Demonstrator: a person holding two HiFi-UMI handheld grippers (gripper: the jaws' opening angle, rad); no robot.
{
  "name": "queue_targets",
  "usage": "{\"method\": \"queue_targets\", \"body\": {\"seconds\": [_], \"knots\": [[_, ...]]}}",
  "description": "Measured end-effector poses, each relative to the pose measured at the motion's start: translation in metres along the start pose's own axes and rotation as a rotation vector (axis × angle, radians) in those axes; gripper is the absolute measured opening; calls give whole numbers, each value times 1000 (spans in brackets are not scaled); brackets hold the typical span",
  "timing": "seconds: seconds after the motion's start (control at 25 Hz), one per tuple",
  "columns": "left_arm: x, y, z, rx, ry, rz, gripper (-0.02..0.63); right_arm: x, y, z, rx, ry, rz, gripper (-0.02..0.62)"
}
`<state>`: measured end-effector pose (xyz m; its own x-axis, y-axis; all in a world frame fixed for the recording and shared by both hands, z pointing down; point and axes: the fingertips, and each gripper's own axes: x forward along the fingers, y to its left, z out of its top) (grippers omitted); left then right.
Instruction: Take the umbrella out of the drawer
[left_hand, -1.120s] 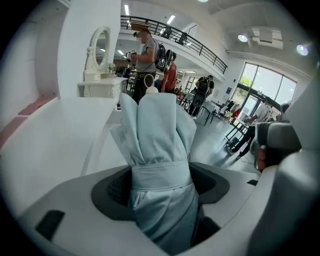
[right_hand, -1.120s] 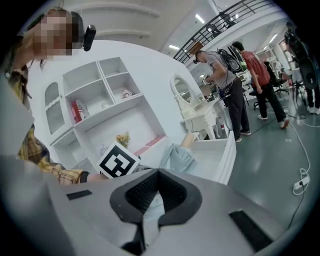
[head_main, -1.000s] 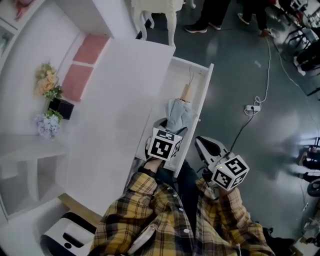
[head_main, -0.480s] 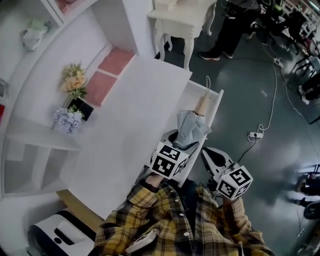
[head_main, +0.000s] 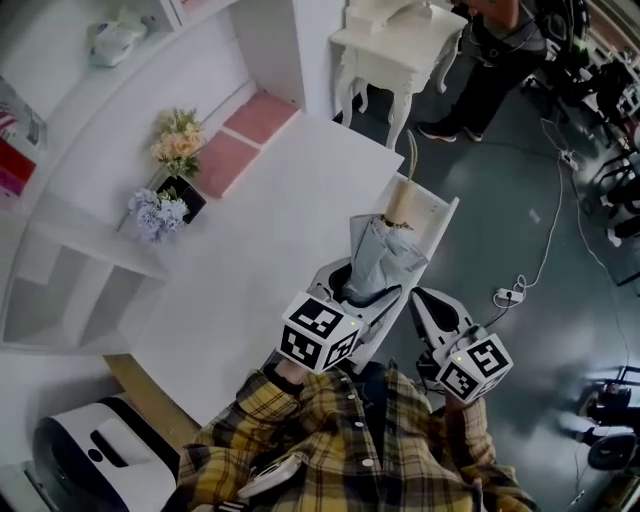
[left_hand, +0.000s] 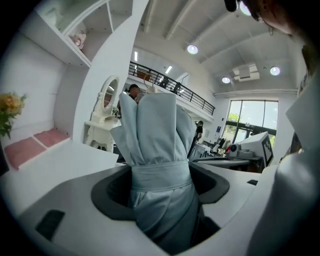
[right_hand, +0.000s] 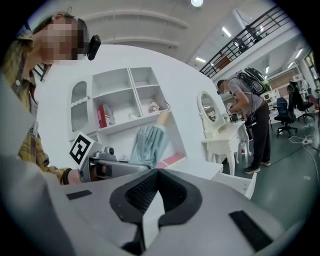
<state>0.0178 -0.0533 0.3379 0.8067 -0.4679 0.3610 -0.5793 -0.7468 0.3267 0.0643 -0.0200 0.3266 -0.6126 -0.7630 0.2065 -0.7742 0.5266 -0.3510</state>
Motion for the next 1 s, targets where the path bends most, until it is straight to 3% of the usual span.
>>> {"method": "queue_targets", "body": {"seconds": [0.28,0.56,1.0], "knots": [[-30,-8,23,26,-87,-8,331,6,9,24,-46,-25,38,17],[-39,-10,28,55,-64,-19,331,14,9,41,-51,-29,61,17],[-37,-8,19,39,-61,-65,331,20,6,30,-47,-21,49,17]]}}
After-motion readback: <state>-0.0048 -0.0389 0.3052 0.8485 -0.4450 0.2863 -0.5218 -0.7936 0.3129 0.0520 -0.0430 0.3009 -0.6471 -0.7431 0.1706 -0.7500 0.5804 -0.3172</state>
